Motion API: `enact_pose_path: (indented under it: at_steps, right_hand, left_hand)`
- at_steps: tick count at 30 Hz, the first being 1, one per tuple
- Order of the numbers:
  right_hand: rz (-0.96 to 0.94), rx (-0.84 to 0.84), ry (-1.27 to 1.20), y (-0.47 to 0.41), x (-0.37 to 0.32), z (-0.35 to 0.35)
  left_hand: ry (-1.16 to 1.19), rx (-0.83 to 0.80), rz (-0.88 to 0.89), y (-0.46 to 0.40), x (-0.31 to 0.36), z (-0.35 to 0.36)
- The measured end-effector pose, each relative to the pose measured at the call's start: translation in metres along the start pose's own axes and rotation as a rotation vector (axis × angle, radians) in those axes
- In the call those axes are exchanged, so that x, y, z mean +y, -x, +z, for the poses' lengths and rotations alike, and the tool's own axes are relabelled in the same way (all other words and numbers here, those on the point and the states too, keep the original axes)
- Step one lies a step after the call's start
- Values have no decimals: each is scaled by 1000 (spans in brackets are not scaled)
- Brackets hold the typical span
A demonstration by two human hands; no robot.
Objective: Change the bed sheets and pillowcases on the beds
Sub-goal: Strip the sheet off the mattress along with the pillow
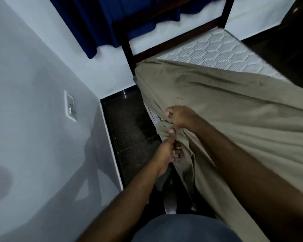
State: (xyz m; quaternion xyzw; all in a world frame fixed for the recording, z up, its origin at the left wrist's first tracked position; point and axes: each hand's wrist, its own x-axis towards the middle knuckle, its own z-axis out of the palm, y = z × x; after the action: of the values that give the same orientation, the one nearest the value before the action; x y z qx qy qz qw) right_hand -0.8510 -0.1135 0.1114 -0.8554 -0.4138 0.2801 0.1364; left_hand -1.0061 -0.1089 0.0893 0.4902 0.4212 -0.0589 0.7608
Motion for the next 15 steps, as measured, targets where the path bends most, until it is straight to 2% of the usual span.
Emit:
enact_pose_path:
  at_steps: [3, 6, 7, 10, 13, 15]
  right_hand:
    - [-68, -40, -3, 35, -3, -9]
    - [-125, -117, -75, 68, -3, -26]
    - [-170, -163, -103, 77, -1, -30]
    - [-278, -320, -204, 97, 12, -35]
    - [-212, -427, -244, 102, 31, -33]
    - [-171, -416, -187, 95, 40, -30]
  left_hand:
    - [403, 65, -65, -24, 17, -10]
    - [617, 50, -43, -47, 45, -19]
    - [643, 48, -15, -55, 56, -20]
    - [605, 185, 39, -71, 82, -22]
    - [483, 332, -33, -91, 80, -28]
    - [425, 359, -2, -97, 72, -30]
